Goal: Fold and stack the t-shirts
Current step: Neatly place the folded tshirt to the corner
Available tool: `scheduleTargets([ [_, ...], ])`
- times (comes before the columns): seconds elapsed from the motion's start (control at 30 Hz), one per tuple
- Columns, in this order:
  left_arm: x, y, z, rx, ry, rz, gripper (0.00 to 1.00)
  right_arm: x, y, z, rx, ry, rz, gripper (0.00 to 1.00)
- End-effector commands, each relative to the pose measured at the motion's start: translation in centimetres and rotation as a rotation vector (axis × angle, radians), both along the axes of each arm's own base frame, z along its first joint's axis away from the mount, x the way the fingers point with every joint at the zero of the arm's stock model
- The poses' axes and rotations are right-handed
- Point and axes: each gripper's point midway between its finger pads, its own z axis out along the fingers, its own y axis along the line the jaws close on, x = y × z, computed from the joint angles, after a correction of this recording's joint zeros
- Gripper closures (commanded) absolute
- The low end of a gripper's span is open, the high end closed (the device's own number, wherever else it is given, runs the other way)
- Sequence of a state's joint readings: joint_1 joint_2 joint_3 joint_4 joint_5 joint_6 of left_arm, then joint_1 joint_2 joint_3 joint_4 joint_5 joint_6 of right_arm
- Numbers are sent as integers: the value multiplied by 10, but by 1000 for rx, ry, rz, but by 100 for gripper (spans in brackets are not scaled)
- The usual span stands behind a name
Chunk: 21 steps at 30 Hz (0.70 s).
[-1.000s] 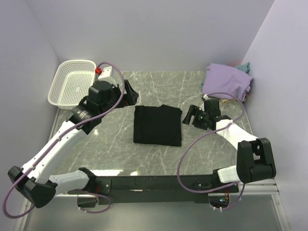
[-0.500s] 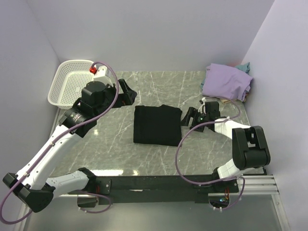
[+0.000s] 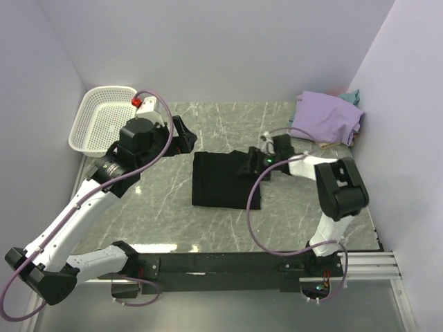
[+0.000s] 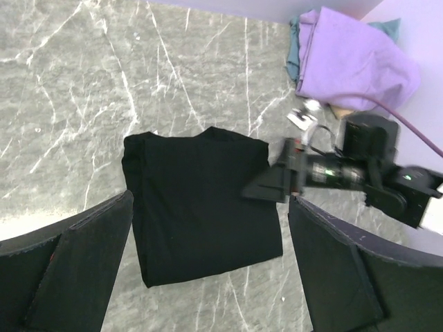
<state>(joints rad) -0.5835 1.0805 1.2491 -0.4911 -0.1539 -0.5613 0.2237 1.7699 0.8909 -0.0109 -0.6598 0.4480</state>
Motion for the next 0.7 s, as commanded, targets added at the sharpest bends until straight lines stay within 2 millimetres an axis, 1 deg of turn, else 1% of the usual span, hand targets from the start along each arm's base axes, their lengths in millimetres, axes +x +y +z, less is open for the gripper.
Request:
scheduleTargets([
  [0.0,4,1,-1,10,-10,1,1,-48,28,-64,-216,220,108,14],
  [0.03,3,2,-2,13,-6,3,0,-54,40,-67,-226,234,114,14],
  [0.07,2,4,-2,14,-7,9,1,-52,50,-68,-215,224,113,15],
  [0.1,2,6,-3,17,-7,16,1,-55,56,-74,-204,242,116,16],
  [0.13,0,8,0,15,-14,20,0,-57,63,-74,-184,261,108,20],
  [0.17,0,11,-3,21,-12,25,1,-57,72,-74,-167,244,116,33],
  [0.2,0,12,-4,22,-11,28,1,-61,74,-78,-155,255,114,51],
  [0.23,-1,14,-2,20,-17,31,1,-60,79,-76,-130,256,105,74],
  [0.27,-1,14,-3,22,-16,32,0,-55,84,-75,-112,231,104,90],
  [0.3,-1,14,-5,23,-14,27,1,-48,85,-70,-115,208,93,100],
  [0.33,-1,14,-5,21,-14,23,1,-41,87,-65,-115,178,94,100],
  [0.37,0,13,-7,21,-11,20,1,-27,93,-53,-103,131,94,100],
  [0.47,2,9,-9,7,-5,-2,1,8,94,-25,-116,34,47,100],
  [0.5,2,8,-10,5,-4,-6,0,38,91,-1,-105,-28,4,100],
  [0.53,3,6,-11,2,0,-14,1,52,88,12,-96,-53,-17,100],
  [0.57,3,3,-12,-5,2,-26,1,76,88,42,-73,-116,-43,100],
  [0.6,4,1,-10,-11,-2,-32,1,101,66,56,-96,-154,-119,100],
  [0.63,4,-1,-11,-13,1,-40,1,117,56,71,-101,-187,-152,100],
  [0.67,4,-3,-11,-18,2,-53,1,138,50,98,-83,-241,-182,100],
])
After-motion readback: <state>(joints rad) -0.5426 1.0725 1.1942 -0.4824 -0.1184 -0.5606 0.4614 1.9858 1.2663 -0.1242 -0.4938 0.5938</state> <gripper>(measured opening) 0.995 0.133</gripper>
